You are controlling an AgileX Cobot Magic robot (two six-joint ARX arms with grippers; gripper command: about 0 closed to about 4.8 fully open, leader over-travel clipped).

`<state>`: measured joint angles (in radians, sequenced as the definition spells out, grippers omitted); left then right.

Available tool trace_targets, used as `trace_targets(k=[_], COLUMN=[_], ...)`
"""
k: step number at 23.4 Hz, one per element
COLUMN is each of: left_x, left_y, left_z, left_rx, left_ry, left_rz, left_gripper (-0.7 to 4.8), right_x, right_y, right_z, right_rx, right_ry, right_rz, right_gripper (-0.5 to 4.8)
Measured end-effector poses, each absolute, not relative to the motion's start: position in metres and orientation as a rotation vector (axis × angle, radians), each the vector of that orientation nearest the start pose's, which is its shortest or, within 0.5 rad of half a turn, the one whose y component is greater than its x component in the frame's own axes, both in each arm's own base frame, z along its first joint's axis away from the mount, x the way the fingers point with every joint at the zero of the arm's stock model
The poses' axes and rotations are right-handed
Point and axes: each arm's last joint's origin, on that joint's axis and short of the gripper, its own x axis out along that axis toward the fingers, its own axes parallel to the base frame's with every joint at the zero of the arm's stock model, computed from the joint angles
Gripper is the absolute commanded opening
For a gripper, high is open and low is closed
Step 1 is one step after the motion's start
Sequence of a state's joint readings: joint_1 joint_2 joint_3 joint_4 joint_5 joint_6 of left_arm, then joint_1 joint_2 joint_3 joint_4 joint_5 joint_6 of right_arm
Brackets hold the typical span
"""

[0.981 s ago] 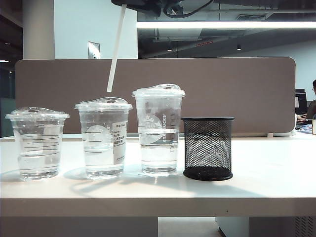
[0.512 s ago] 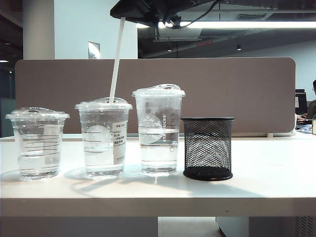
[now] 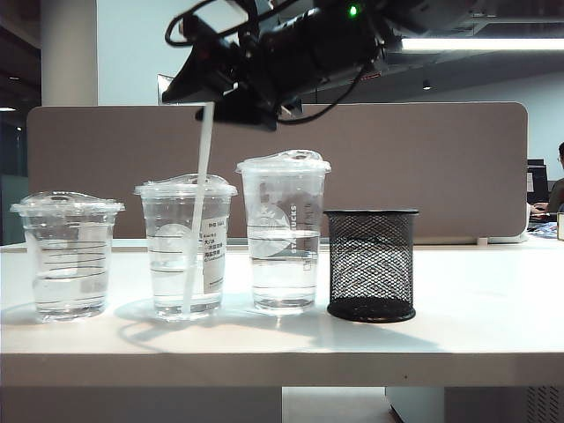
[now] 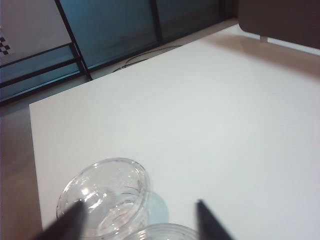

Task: Pick up the straw and insert it into the medium coffee cup.

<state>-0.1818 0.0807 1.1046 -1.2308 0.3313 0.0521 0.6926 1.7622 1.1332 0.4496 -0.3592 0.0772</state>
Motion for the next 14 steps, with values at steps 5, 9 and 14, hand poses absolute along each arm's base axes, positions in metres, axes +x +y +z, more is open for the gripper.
trace_targets(k=[5,9,14], left_x=[-0.074,-0.074,-0.074], left_y=[0.004,0.004,0.004], left_z=[0.346,0.346,0.35], left_rx=[0.035,0.035,0.038], left_ry=[0.195,0.194,0.153], left_rz=[-0.517,-0.517,-0.517], left_gripper=[-0.01,-0.01,-0.01], right_x=[0.297,0.288,0.251], right_y=[0.262,0.253,0.222], right_z=[0.254,0.284,0.362], right_rx=[0.041,0.06,0.052], right_ry=[0.208,0.099,-0.164], right_rz=[1.043,1.029,1.028], right_gripper=[3.38,3.1,-0.03])
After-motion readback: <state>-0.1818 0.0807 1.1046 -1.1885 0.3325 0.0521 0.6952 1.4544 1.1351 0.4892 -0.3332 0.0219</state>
